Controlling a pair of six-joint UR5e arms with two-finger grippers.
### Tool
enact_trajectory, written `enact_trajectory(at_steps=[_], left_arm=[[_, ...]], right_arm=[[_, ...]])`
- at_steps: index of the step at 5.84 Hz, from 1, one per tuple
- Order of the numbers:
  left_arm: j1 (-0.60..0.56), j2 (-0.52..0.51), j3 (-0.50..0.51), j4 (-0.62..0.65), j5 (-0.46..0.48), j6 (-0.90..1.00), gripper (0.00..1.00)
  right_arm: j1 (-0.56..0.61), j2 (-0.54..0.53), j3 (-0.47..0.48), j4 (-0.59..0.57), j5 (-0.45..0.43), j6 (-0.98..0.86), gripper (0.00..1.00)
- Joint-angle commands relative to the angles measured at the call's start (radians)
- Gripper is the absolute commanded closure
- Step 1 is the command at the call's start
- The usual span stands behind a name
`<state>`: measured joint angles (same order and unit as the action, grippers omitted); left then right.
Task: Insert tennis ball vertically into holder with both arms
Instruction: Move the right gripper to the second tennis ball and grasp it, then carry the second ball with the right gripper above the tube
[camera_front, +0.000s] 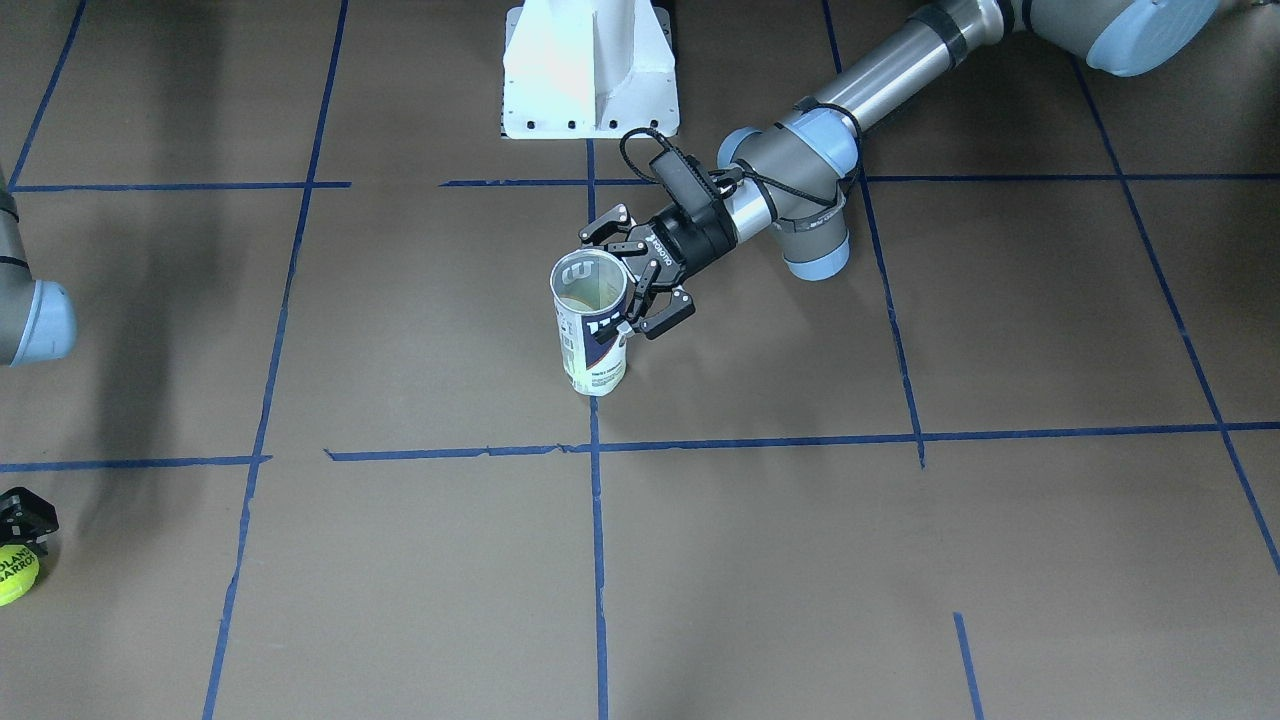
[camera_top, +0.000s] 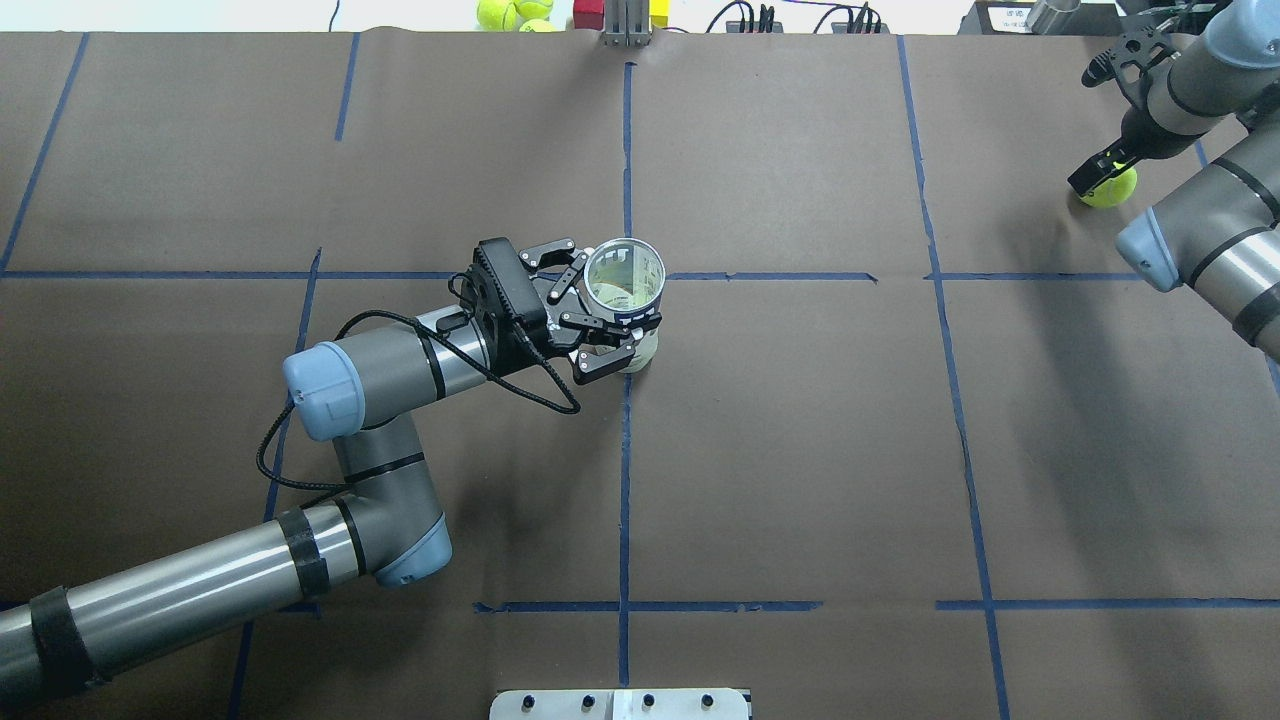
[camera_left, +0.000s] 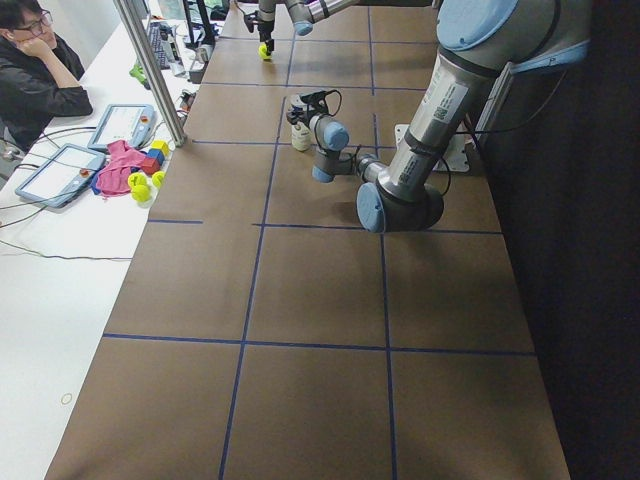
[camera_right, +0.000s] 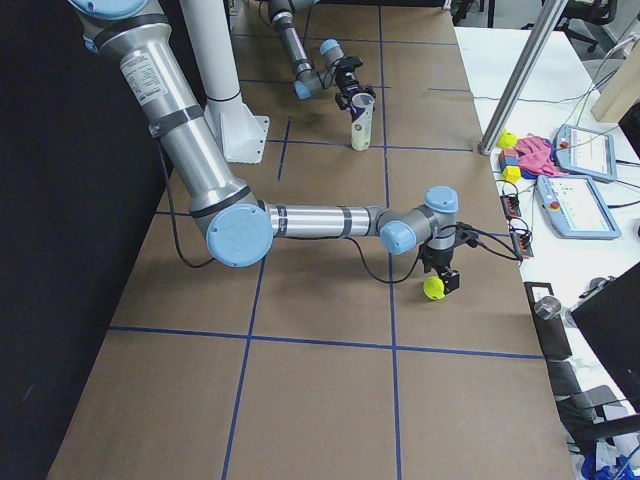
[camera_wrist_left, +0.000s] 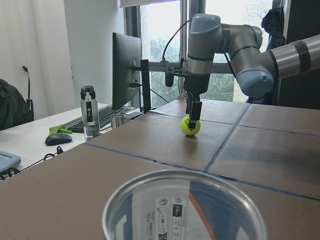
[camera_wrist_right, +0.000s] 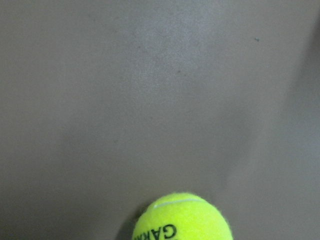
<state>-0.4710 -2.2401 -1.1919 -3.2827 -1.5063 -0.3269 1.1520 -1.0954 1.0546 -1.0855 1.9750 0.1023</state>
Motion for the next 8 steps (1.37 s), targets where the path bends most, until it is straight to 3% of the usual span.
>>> enact_trajectory(at_steps=[1, 2, 4, 5, 6, 8], left_arm=[[0.000, 0.000, 0.000, 0.000, 0.000, 0.000, 0.23], [0.000, 0.000, 0.000, 0.000, 0.000, 0.000, 0.23], [0.000, -0.001, 0.000, 0.000, 0.000, 0.000, 0.23], [0.000, -0.003, 0.000, 0.000, 0.000, 0.000, 0.23], [0.000, -0.003, 0.000, 0.000, 0.000, 0.000, 0.23], [0.000, -0.001, 0.000, 0.000, 0.000, 0.000, 0.23]], right_arm=[[-0.006, 0.017, -0.030, 0.002, -0.015, -0.004, 0.00], [-0.012, 0.018, -0.050, 0.009, -0.028, -0.003, 0.02], [-0.012, 0.019, -0.048, 0.009, -0.030, 0.008, 0.93], [-0.005, 0.034, -0.023, 0.006, -0.016, 0.046, 0.98], [0.000, 0.037, 0.038, -0.004, 0.083, 0.170, 0.98], [0.011, 0.031, 0.272, -0.092, 0.223, 0.450, 0.98]])
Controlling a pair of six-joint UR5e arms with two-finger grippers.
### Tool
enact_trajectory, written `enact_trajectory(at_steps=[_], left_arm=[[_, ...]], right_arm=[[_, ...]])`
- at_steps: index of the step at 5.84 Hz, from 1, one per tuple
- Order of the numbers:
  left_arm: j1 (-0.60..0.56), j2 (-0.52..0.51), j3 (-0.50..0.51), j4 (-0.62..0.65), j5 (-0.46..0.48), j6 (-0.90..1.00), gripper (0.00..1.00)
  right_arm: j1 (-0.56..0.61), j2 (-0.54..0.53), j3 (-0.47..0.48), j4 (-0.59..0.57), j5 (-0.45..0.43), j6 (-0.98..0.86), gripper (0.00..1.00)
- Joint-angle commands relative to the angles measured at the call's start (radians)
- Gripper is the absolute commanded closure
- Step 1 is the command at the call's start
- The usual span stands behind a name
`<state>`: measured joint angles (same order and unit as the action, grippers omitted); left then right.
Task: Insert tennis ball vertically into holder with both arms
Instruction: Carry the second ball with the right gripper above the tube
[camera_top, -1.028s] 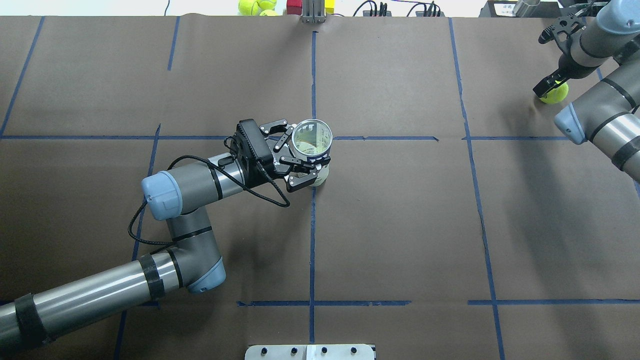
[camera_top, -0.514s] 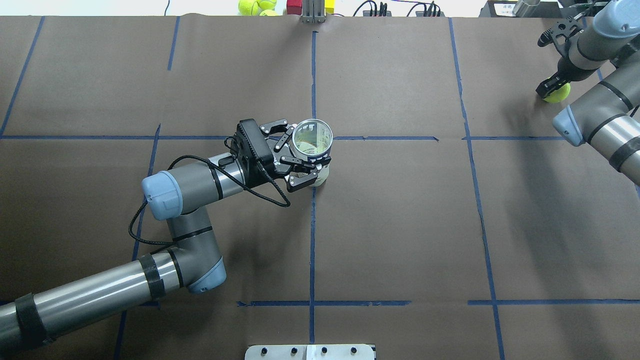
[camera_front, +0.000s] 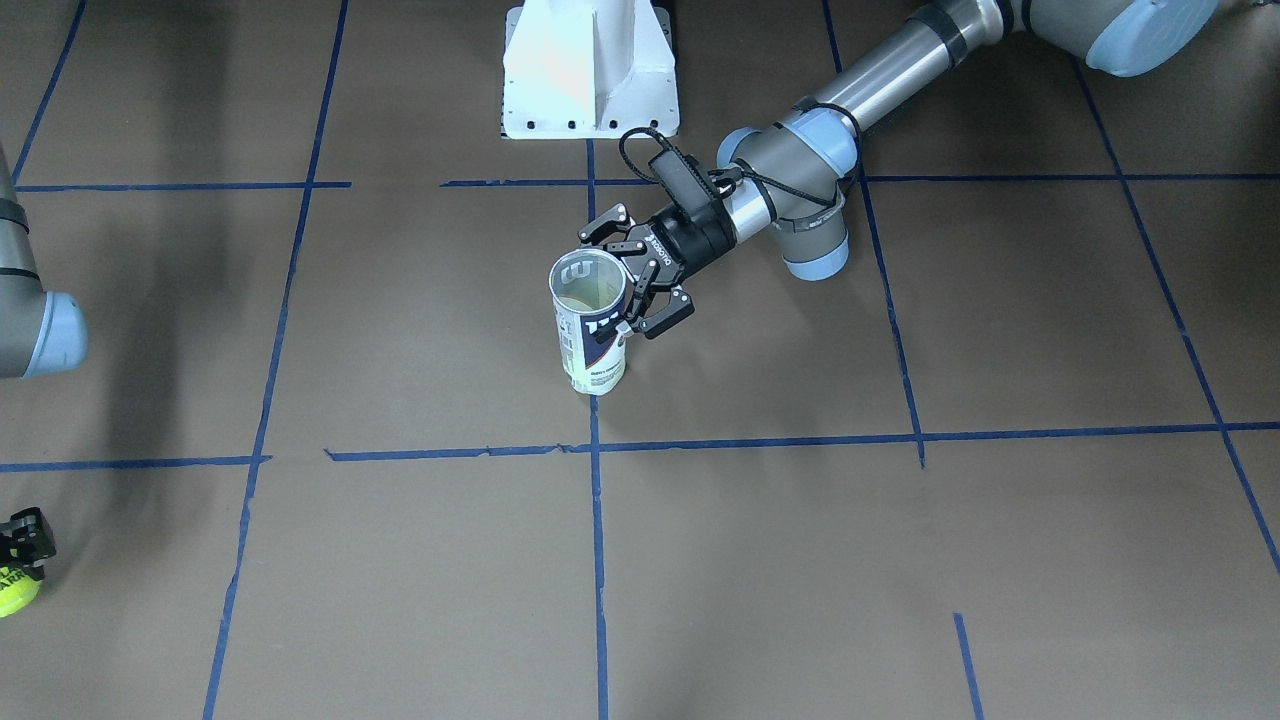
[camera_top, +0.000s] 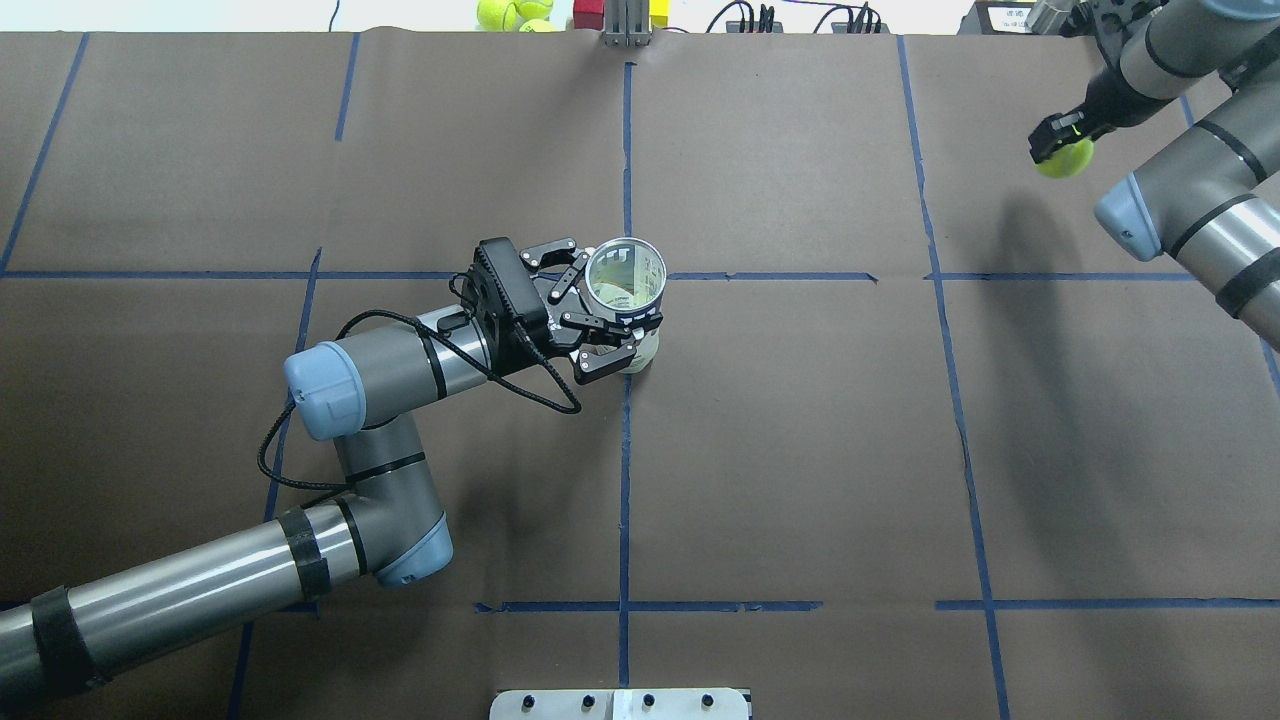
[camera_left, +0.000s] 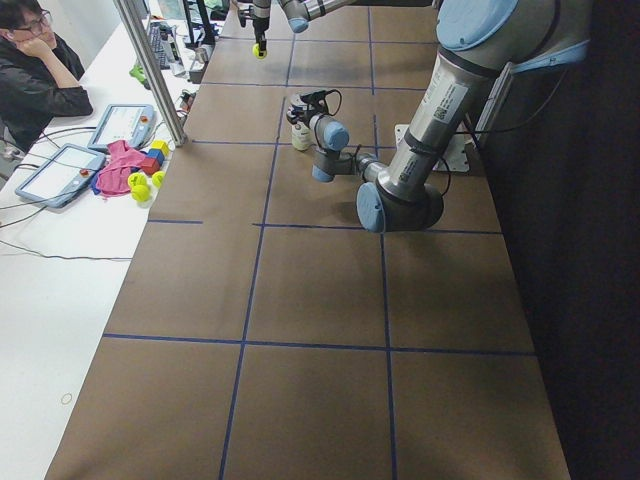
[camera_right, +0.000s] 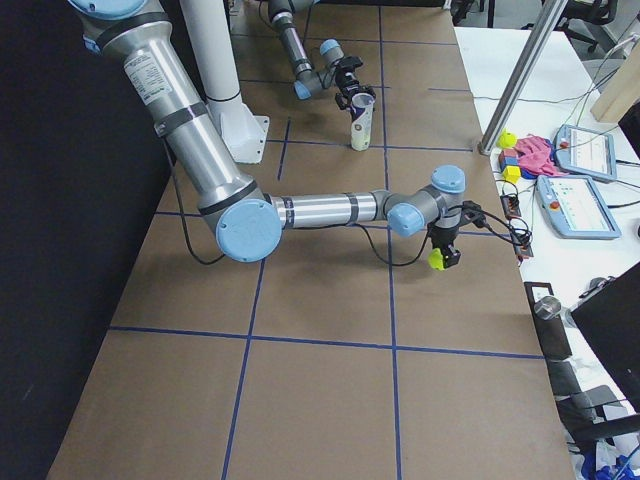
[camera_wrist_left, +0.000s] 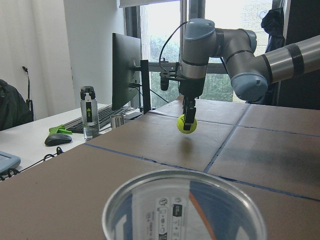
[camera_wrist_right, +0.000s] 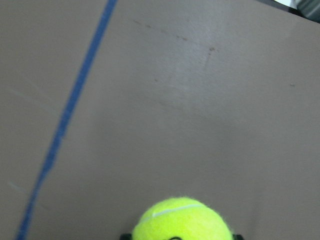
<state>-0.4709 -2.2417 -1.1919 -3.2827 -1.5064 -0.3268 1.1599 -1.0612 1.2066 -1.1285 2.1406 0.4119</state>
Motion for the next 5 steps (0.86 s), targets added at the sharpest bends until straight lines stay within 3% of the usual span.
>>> enact_trajectory(at_steps=[1, 3, 4, 5], left_arm=[[0.000, 0.001, 0.000, 0.000, 0.000, 0.000, 0.23], [0.001, 0.001, 0.000, 0.000, 0.000, 0.000, 0.23], [0.001, 0.001, 0.000, 0.000, 0.000, 0.000, 0.23], [0.000, 0.001, 0.000, 0.000, 0.000, 0.000, 0.23]], right_arm=[[-0.015, -0.002, 0.277, -0.148, 0.071, 0.300, 0.98], [-0.122, 0.012, 0.611, -0.484, 0.062, 0.481, 0.99], [-0.193, 0.102, 0.698, -0.633, 0.029, 0.624, 0.99], [-0.298, 0.213, 0.732, -0.766, -0.069, 0.750, 0.99]])
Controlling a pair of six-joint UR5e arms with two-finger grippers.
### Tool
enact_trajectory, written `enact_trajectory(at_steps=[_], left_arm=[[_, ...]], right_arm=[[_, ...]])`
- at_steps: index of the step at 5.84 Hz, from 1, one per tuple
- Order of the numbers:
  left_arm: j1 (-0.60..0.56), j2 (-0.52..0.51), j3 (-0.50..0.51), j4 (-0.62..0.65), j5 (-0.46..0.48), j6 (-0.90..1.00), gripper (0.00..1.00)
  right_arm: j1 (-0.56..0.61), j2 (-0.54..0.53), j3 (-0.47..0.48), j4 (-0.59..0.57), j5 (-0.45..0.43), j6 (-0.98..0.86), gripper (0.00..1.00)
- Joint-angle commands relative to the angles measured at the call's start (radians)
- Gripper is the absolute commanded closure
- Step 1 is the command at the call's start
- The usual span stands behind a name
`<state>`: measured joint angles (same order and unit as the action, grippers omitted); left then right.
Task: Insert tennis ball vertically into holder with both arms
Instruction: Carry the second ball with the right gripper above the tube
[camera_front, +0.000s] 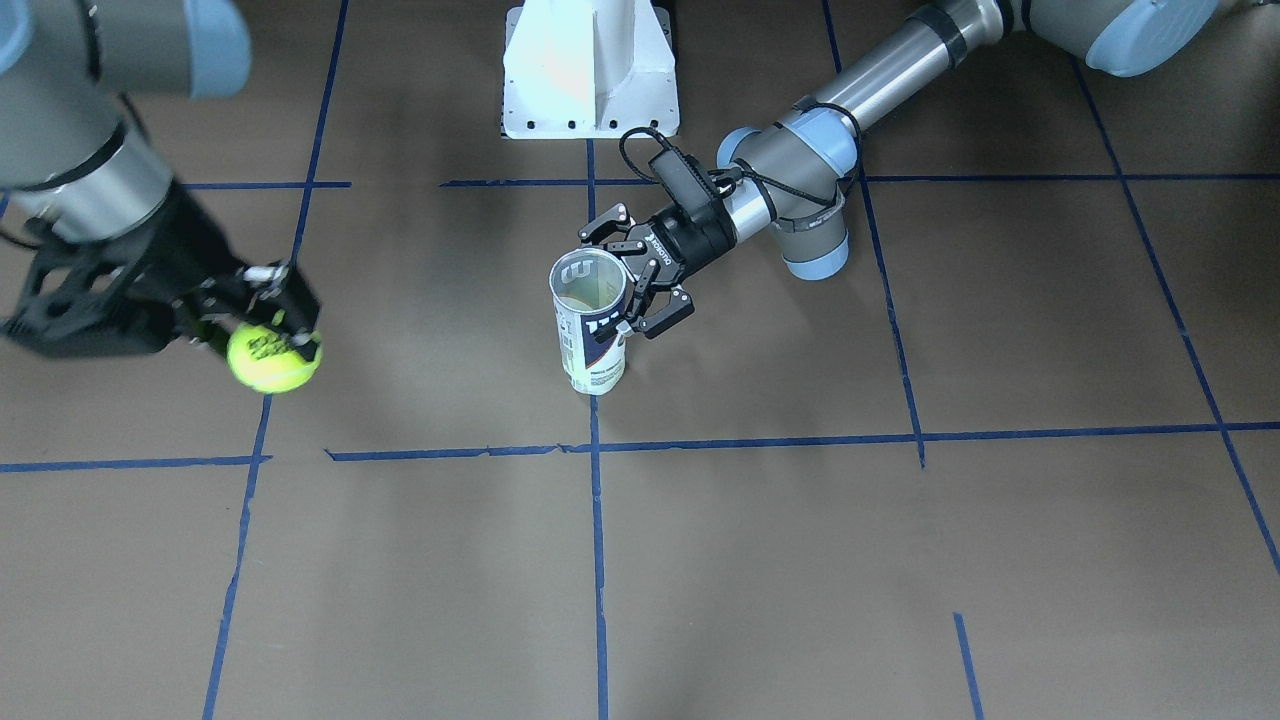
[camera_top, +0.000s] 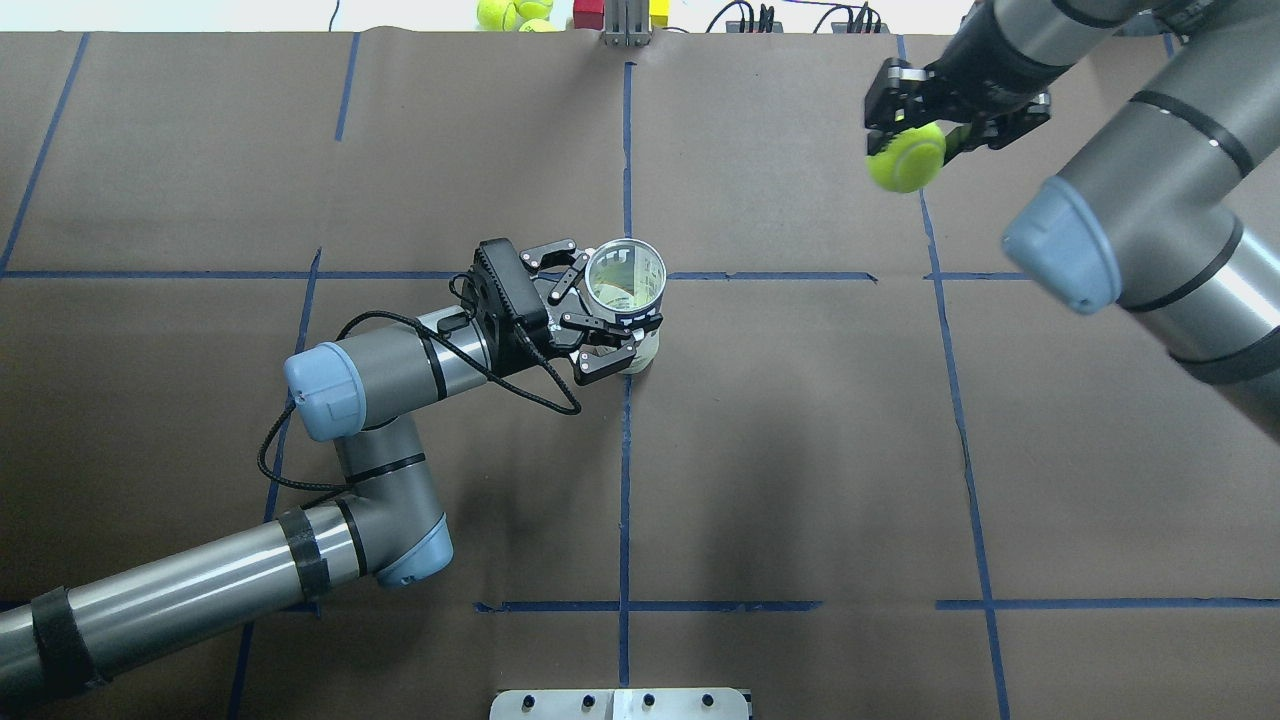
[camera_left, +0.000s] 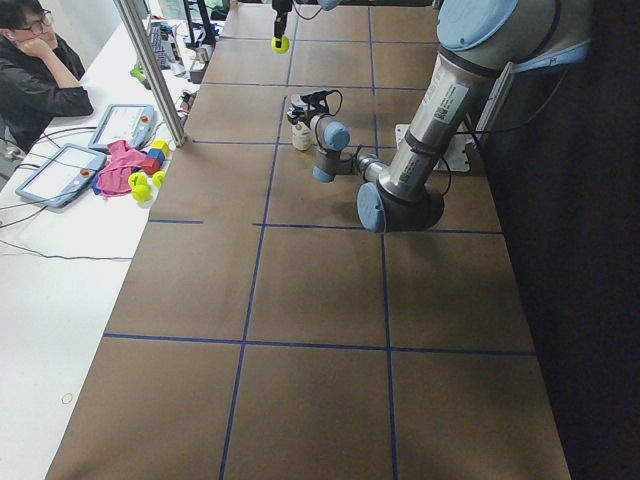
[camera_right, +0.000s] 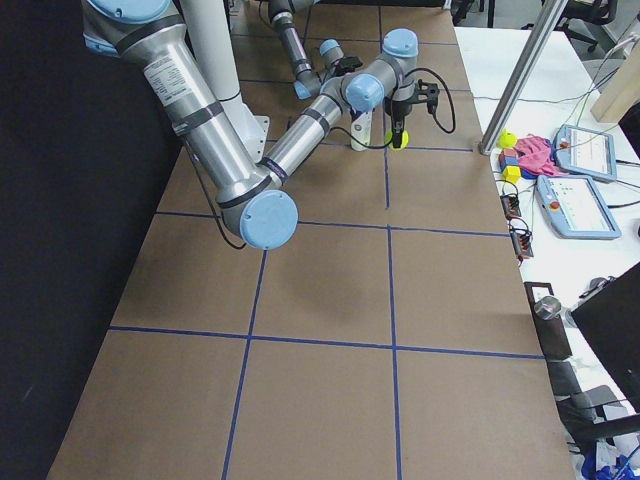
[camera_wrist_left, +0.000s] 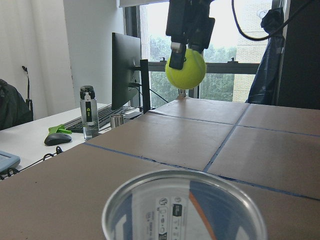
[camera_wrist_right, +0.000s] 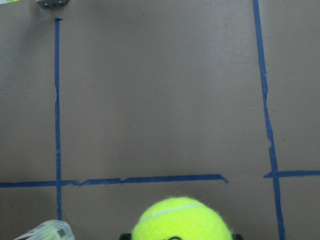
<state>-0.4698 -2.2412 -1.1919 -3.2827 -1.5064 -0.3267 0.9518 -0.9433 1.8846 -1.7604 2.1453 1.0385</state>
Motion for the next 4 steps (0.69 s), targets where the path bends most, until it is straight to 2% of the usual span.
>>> enact_trajectory(at_steps=[1, 2, 3, 4], left_arm=[[-0.001, -0.001, -0.002, 0.000, 0.002, 0.000, 0.23], [-0.001, -0.002, -0.002, 0.000, 0.000, -0.002, 0.23], [-0.001, 0.000, -0.002, 0.000, 0.000, -0.002, 0.23], [0.000, -0.001, -0.002, 0.000, 0.000, 0.000, 0.23]], right_arm=[[-0.163, 0.180, 0.054, -0.195, -0.132, 0.208, 0.99], [-0.219, 0.211, 0.044, -0.197, -0.177, 0.259, 0.99], [-0.261, 0.263, -0.010, -0.197, -0.226, 0.282, 0.99], [-0.268, 0.331, -0.100, -0.197, -0.229, 0.300, 0.99]])
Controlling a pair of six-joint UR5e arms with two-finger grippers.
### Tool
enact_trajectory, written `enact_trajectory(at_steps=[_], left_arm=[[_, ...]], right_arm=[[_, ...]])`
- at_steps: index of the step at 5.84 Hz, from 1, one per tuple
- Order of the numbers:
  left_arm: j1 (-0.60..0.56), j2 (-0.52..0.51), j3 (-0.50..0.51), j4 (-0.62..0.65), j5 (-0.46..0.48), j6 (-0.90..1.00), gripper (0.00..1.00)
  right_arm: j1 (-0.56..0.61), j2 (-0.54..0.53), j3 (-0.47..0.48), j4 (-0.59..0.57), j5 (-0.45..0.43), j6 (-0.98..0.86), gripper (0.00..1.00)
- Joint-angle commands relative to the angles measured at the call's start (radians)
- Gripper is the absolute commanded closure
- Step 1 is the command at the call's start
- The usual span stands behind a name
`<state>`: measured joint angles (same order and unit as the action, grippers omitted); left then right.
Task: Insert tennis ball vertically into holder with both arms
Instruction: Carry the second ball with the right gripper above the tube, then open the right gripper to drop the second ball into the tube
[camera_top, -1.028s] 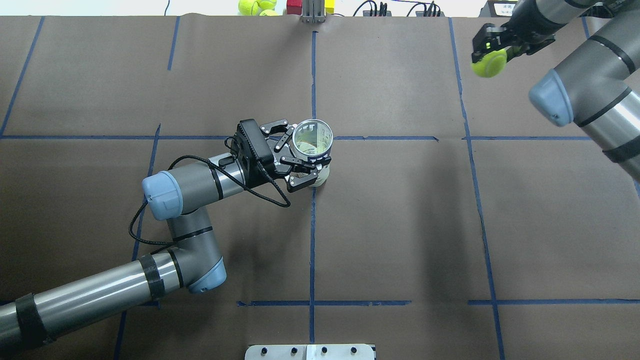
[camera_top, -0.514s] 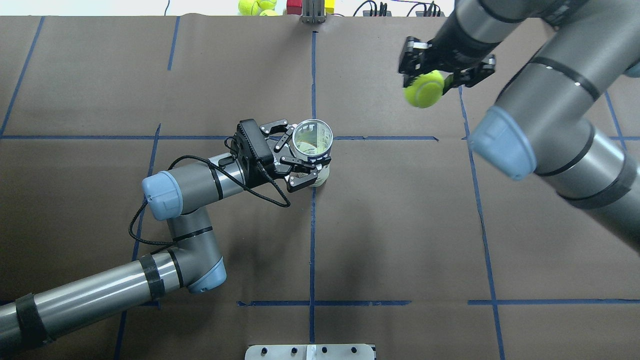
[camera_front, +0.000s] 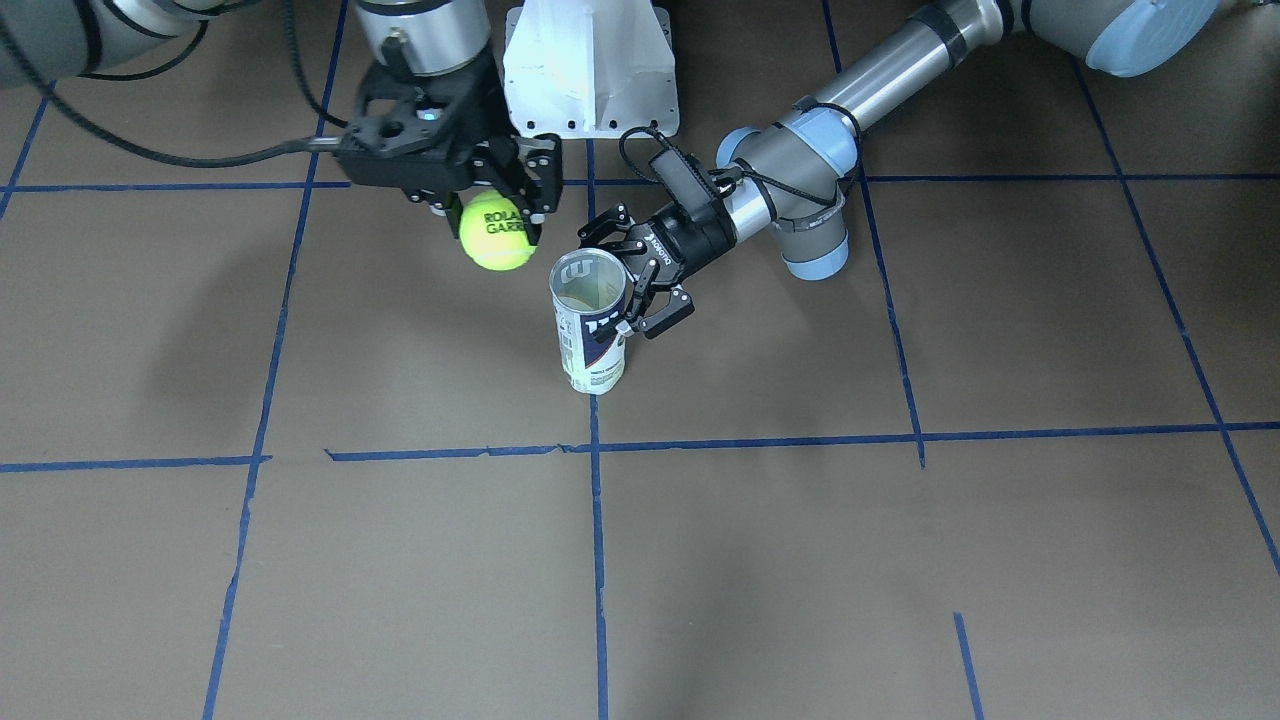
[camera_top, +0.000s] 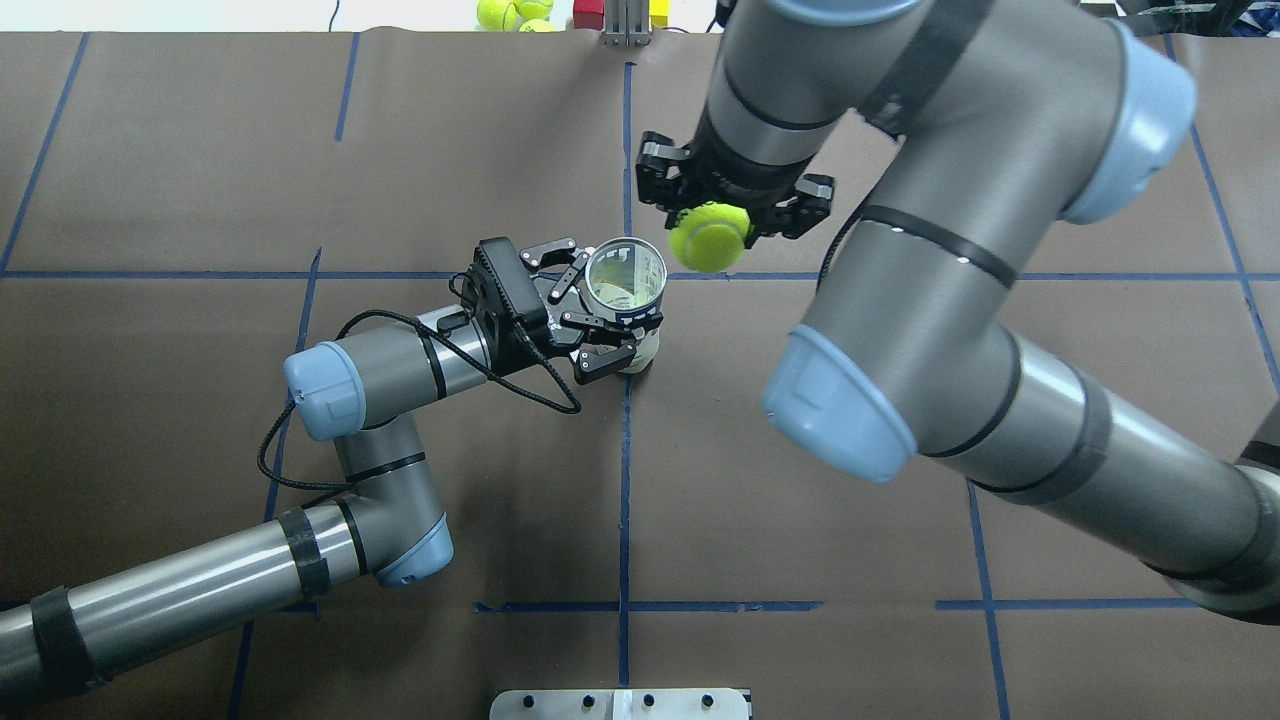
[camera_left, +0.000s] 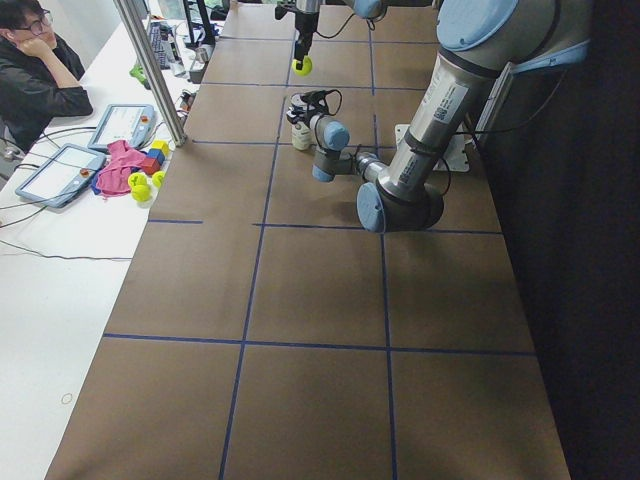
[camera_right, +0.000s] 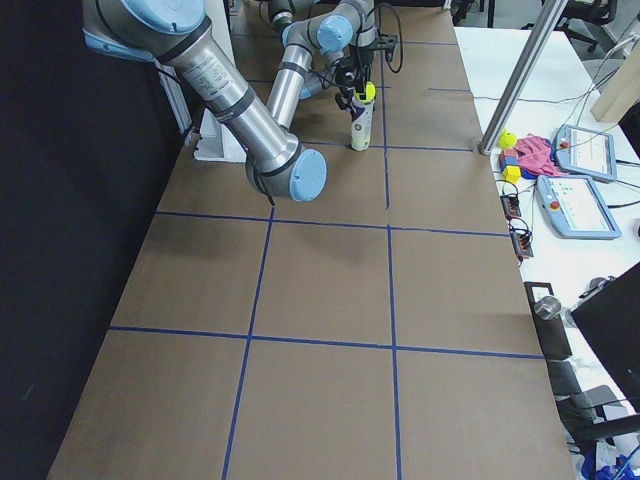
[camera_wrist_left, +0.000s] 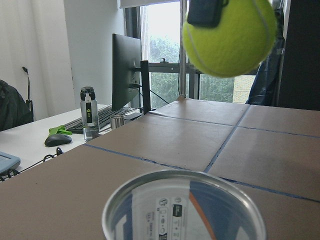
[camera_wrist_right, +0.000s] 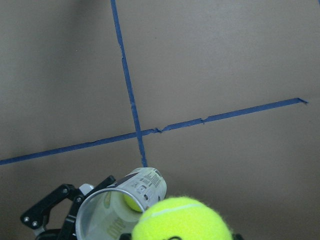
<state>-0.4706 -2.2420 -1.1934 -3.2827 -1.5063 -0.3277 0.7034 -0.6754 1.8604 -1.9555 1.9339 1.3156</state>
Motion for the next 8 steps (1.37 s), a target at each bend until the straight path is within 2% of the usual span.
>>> enact_trajectory(at_steps=[1, 2, 4, 5, 6, 8], left_arm=[[0.001, -0.001, 0.000, 0.002, 0.000, -0.001, 0.23], [0.001, -0.001, 0.000, 0.002, 0.000, 0.001, 0.23], [0.001, -0.001, 0.000, 0.002, 0.000, 0.001, 0.23], [0.001, 0.001, 0.000, 0.002, 0.000, 0.001, 0.23], [0.001, 0.001, 0.000, 0.002, 0.000, 0.001, 0.23], [0.001, 0.001, 0.000, 0.000, 0.000, 0.001, 0.23]], right_arm=[[-0.041, 0.101, -0.122, 0.000, -0.023, 0.043, 0.98], [-0.050, 0.126, -0.157, 0.001, -0.030, 0.045, 0.98], [-0.055, 0.114, -0.158, 0.000, -0.032, 0.043, 0.96], [-0.055, 0.108, -0.158, 0.004, -0.033, 0.025, 0.19], [-0.056, 0.114, -0.158, 0.004, -0.036, 0.022, 0.00], [-0.056, 0.117, -0.158, 0.006, -0.035, 0.016, 0.00]])
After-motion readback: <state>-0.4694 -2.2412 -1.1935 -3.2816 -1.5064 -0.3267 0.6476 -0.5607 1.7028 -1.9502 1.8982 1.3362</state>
